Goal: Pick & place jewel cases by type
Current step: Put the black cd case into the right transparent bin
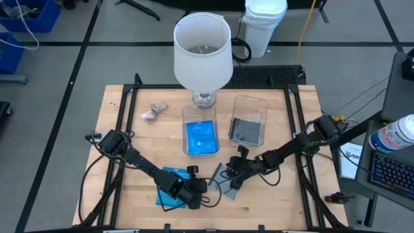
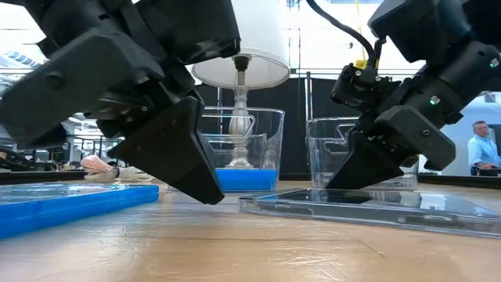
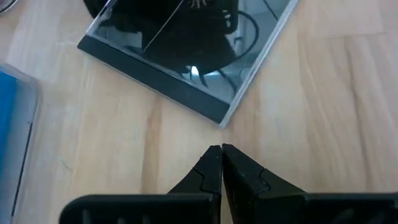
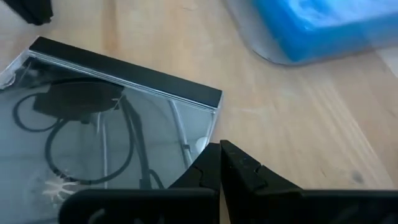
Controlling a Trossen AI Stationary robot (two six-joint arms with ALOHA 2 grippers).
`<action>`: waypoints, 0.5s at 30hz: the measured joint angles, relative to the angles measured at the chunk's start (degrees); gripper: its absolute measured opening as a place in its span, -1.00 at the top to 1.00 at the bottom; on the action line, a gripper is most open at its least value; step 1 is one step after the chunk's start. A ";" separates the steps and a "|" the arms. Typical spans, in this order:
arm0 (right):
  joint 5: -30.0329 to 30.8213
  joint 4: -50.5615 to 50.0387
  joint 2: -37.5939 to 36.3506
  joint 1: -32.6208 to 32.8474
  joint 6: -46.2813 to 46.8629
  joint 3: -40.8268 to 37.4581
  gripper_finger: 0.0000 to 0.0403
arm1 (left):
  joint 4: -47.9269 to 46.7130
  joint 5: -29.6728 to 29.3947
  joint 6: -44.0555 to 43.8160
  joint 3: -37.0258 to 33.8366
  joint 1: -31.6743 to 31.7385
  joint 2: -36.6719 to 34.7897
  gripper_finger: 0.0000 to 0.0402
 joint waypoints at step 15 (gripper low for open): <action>-9.68 3.55 0.11 1.41 -1.72 0.00 1.00 | 0.44 2.02 4.80 0.00 -0.42 0.00 0.89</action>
